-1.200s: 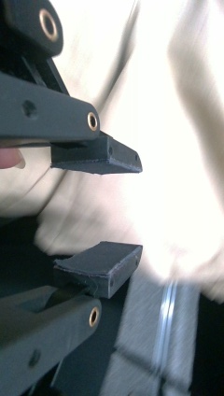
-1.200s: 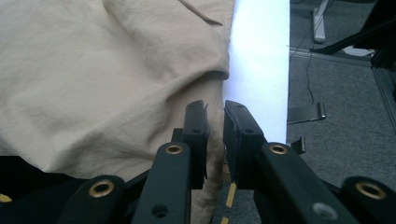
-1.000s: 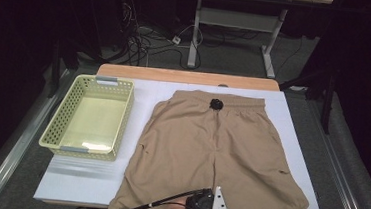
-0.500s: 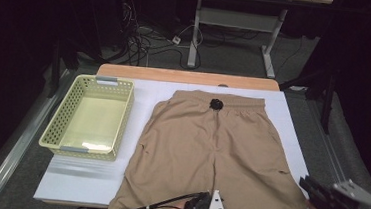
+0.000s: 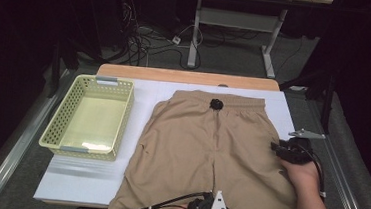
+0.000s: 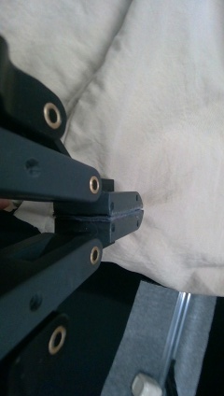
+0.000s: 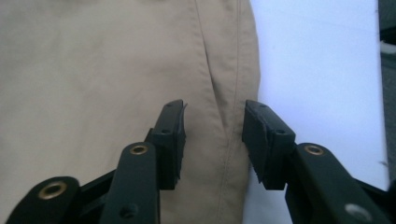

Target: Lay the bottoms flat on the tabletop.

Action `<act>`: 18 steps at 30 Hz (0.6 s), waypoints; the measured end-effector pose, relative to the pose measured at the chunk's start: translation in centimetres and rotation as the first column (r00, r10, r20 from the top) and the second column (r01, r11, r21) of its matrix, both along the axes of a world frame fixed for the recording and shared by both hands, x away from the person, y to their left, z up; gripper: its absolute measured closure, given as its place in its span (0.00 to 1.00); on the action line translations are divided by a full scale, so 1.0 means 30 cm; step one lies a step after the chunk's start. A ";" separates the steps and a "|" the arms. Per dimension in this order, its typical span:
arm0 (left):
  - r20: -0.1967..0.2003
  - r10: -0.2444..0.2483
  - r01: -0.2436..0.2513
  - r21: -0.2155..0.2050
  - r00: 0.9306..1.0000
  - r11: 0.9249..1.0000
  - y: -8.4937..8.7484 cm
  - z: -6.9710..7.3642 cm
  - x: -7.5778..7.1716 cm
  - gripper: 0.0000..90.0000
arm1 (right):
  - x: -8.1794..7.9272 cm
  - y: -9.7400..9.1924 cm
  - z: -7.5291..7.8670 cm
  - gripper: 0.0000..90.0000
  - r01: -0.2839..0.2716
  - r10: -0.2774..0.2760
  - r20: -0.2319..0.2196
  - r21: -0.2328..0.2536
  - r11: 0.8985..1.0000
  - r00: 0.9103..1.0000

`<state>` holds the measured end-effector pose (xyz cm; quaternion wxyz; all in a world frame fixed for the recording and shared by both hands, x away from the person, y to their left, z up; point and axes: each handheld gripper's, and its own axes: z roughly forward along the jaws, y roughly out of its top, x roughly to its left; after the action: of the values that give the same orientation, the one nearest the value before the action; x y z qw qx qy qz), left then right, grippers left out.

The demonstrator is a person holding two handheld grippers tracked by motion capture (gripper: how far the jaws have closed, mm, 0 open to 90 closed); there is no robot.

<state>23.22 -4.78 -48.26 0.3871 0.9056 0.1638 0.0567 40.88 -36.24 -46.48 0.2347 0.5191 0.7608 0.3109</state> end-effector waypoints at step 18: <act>-0.035 0.023 -0.026 -0.072 0.999 0.997 0.088 0.004 -0.015 0.79 | 0.058 -0.096 0.067 0.89 0.051 -0.054 0.087 0.039 0.998 0.995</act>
<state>22.76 -2.16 -48.14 0.4161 0.8897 0.1834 0.0402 42.60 -39.12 -44.47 0.2663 0.5289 0.7301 0.3410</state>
